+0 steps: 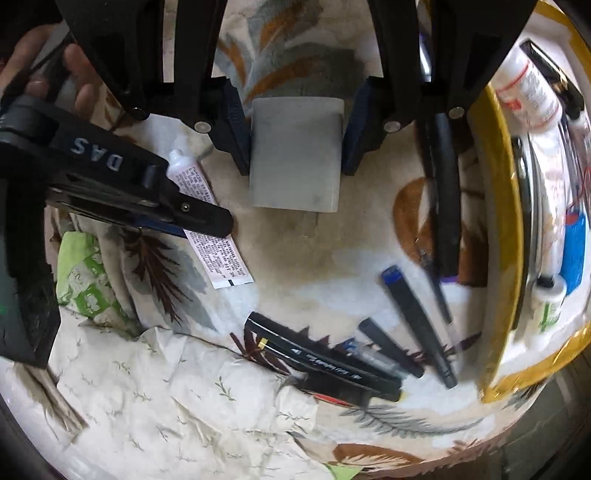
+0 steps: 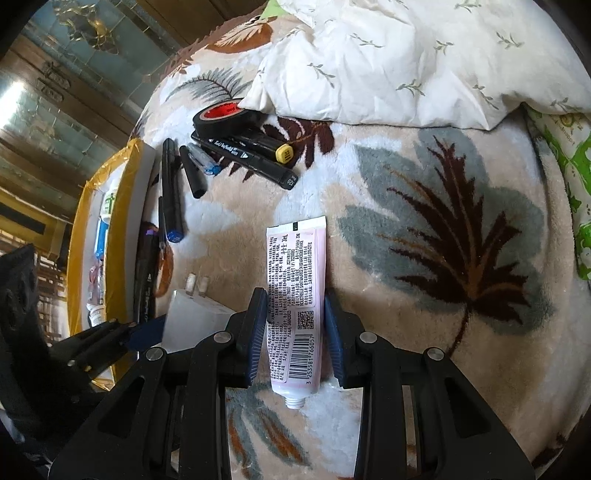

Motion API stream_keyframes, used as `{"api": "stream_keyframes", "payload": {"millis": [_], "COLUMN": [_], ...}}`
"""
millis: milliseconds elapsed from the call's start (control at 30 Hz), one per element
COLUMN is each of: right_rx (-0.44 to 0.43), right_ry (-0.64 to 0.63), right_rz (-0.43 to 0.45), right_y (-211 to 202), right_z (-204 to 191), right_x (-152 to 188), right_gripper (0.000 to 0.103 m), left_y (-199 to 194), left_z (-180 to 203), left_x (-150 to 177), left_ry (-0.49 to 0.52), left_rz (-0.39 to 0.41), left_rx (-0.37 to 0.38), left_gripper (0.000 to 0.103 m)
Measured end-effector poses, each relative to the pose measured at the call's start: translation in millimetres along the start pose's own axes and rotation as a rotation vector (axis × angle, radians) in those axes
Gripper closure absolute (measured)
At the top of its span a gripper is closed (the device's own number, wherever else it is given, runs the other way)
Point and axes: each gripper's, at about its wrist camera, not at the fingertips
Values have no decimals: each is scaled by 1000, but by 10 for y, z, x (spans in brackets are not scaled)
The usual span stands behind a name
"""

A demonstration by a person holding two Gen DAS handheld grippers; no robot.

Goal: Organize objects
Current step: 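Carry the pink tube and white charger over the tray with both tools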

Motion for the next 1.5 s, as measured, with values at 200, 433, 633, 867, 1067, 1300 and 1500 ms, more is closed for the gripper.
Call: {"api": "stream_keyframes", "payload": {"millis": [200, 433, 633, 867, 1067, 1300, 1500], "right_rx": [14, -99, -145, -188, -189, -108, -69], "right_ry": [-50, -42, -64, -115, -148, -131, -113], "right_rz": [-1, 59, 75, 47, 32, 24, 20], "right_y": [-18, -210, -291, -132, 125, 465, 696], "right_z": [-146, -369, -775, -1340, -1819, -2016, -2104], "right_x": [60, 66, -21, -177, -376, -677, -844], "right_gripper": [74, 75, 75, 75, 75, 75, 74], "left_y": [-288, -822, -1157, -1303, -1119, -763, -703], "left_z": [-145, -391, -904, -1763, -2247, -2453, -2496], "left_x": [104, 94, 76, -126, -462, -610, -650], "left_ry": [-57, -125, -221, -341, -347, -363, -353], "left_rz": [23, 143, 227, 262, 247, 187, 183], "left_rx": [69, 142, 173, 91, 27, -22, -26], "left_gripper": [55, 55, 55, 55, 55, 55, 55]}}
Point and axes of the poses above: each gripper's, at about its wrist camera, not at the fingertips, and y roughly the way its jaws point, z to its right, x to its underside, and after that the axes turned 2 degrees about z, right-handed
